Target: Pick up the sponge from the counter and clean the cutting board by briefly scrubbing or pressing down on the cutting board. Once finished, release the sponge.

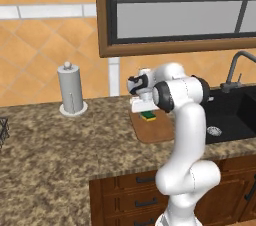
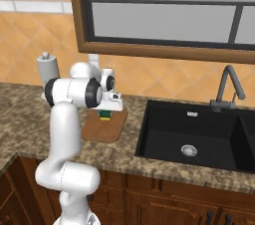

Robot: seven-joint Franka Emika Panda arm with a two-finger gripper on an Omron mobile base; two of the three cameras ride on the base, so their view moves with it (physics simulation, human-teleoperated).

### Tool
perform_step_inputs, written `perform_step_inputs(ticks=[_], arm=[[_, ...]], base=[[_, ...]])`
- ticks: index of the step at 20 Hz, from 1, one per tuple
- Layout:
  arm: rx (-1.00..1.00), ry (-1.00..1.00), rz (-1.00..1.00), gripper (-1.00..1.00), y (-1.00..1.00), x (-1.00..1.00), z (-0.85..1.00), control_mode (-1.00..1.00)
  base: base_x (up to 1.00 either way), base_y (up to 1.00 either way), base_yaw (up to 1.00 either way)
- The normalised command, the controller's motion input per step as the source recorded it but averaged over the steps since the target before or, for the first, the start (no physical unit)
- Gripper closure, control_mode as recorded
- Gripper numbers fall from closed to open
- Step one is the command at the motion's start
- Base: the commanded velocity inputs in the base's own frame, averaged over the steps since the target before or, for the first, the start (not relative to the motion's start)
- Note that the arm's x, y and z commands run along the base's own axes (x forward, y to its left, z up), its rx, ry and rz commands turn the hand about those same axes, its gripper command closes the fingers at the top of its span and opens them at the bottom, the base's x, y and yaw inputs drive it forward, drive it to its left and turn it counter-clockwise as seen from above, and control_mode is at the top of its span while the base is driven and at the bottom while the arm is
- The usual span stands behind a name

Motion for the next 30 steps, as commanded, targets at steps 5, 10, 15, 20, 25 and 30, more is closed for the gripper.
perform_step_inputs(ticks=[5,10,15,20,25,30], arm=[[0.02,-0.11,0.04,1.00,0.00,-1.00,-0.22,-1.00],[0.05,-0.10,0.02,1.00,0.00,-1.00,-0.28,-1.00],[0.09,-0.08,0.04,1.00,-0.07,-0.78,-0.31,-1.00],[0.00,-0.11,0.00,1.00,-0.22,-0.36,-0.30,-1.00],[0.00,-0.11,0.00,1.00,-0.38,-0.19,-0.22,-1.00],[0.00,-0.12,0.00,1.00,-0.41,-0.26,-0.19,-1.00]], base=[[0.00,0.00,0.00],[0.00,0.00,0.00],[0.00,0.00,0.00],[0.00,0.00,0.00],[0.00,0.00,0.00],[0.00,0.00,0.00]])
